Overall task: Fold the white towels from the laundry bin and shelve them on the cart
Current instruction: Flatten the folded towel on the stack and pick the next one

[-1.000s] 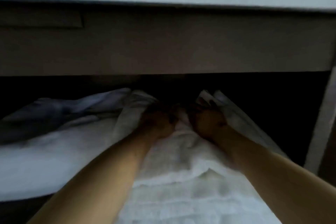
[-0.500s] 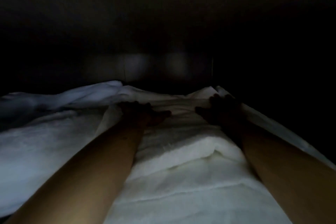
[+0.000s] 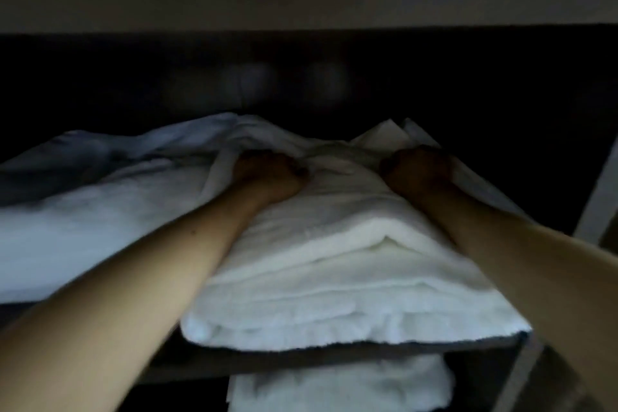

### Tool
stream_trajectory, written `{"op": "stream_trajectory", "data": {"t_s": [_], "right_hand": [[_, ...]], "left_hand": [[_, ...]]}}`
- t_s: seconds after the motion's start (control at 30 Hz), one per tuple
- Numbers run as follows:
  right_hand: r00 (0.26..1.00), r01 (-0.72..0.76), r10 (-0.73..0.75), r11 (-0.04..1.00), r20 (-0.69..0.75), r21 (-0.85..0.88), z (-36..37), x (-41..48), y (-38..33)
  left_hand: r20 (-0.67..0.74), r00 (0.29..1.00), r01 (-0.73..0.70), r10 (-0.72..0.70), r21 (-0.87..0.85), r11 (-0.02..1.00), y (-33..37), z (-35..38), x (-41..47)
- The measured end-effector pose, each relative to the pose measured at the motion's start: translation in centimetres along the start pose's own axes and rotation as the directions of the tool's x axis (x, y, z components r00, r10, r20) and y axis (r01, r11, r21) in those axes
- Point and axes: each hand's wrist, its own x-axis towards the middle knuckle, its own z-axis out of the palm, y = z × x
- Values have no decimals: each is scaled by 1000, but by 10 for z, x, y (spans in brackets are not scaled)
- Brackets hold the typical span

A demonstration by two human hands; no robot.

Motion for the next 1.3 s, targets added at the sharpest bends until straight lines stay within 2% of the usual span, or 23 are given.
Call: {"op": "stream_trajectory", "data": {"t_s": [0.07, 0.1, 0.2, 0.27, 0.33, 0.4, 0.47, 0.53, 0.6, 0.67, 0.73, 0.77, 0.8, 0.9, 1.0, 1.1, 1.2, 1.3], "right_hand": [[981, -45, 38, 999, 192, 30, -18, -16, -3], [970, -47, 30, 997, 239, 65, -29, -28, -8], [956, 0, -90, 952, 280, 307, -53, -72, -27], [932, 8, -159, 908, 326, 419, -59, -113, -35], [934, 105, -201, 944, 295, 312, -51, -150, -32], [961, 171, -213, 959, 178, 225, -38, -163, -20], [971, 158, -198, 954, 135, 256, -32, -158, -7], [971, 149, -183, 966, 153, 210, -27, -148, 1], [976, 105, -131, 983, 173, 150, -25, -149, 8], [981, -2, -22, 992, 193, 123, -28, -156, 12], [963, -127, 89, 982, 254, 140, -41, -162, 9], [953, -149, 99, 976, 285, 159, -51, -167, 2], [953, -132, 73, 974, 295, 186, -60, -171, -8], [963, 67, -137, 956, 232, 286, -92, -187, -44], [912, 175, -299, 904, 283, 390, -124, -200, -78], [847, 273, -417, 874, 331, 403, -145, -215, -112], [820, 267, -424, 878, 384, 398, -149, -226, -138], [844, 221, -355, 913, 401, 343, -132, -231, -152]], "left_hand": [[-1, 999, -34, 34, -49, 998, 1, -15, -24], [13, 999, -31, 32, -70, 997, 5, -22, -38], [112, 993, -11, 25, -121, 993, 20, -28, -77], [169, 983, -71, 74, -23, 997, 24, -16, -106], [78, 989, -128, 123, 69, 989, 17, 3, -126], [-11, 989, -143, 146, 119, 982, 7, 8, -130], [-33, 988, -143, 149, 143, 979, -5, 8, -126], [-40, 993, -109, 115, 125, 986, -24, 8, -123], [-40, 997, -58, 59, 48, 997, -40, 8, -131], [-32, 999, -9, 8, -20, 1000, -53, 6, -146], [-36, 999, 35, -38, -73, 997, -61, -2, -163], [-40, 997, 57, -61, -87, 995, -64, -8, -172], [-38, 996, 73, -76, -86, 994, -68, -15, -182], [1, 996, 86, -86, -65, 994, -84, -39, -208], [56, 994, 98, -96, -51, 994, -97, -68, -236], [124, 987, 105, -105, 8, 994, -109, -92, -262], [142, 986, 74, -87, 93, 993, -116, -99, -271], [116, 993, 5, -27, 182, 983, -115, -81, -262]]}}
